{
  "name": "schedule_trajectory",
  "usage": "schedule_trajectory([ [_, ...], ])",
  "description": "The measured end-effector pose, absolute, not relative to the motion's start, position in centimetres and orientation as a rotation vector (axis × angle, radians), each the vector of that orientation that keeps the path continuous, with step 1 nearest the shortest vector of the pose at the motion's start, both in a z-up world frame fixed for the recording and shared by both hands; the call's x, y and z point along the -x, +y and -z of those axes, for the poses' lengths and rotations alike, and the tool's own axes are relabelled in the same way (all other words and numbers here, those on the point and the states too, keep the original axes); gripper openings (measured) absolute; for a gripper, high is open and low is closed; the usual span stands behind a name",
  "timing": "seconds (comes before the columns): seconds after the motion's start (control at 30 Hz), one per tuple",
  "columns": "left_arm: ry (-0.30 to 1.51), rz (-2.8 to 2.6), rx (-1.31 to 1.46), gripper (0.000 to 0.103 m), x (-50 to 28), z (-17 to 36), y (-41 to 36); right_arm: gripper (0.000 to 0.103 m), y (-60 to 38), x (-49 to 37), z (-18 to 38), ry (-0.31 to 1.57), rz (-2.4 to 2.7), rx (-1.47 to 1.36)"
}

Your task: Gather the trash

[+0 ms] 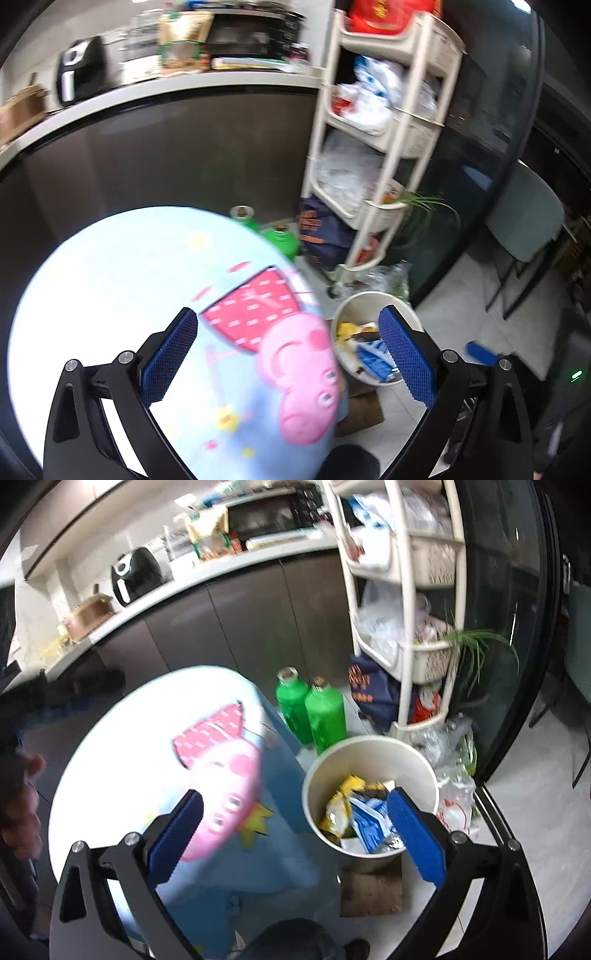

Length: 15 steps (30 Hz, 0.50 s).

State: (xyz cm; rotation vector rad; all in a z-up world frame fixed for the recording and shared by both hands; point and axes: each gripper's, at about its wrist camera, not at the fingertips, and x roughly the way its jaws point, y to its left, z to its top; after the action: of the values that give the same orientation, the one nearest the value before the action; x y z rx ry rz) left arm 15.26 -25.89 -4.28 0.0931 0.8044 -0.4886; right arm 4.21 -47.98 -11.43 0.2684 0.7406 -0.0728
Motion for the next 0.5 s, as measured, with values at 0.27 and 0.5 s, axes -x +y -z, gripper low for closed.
schedule_trajectory([
  [0.27, 0.794, 0.331, -0.085, 0.095, -12.0, 2.3, -18.5, 0.100, -42.3, -2.7, 5.5, 0.745, 0.073, -0.266],
  [0.5, 0.768, 0.218, -0.104, 0.095, -9.3, 1.2, -13.4, 0.100, -37.6, -0.9, 2.7, 0.754, 0.140, -0.190],
])
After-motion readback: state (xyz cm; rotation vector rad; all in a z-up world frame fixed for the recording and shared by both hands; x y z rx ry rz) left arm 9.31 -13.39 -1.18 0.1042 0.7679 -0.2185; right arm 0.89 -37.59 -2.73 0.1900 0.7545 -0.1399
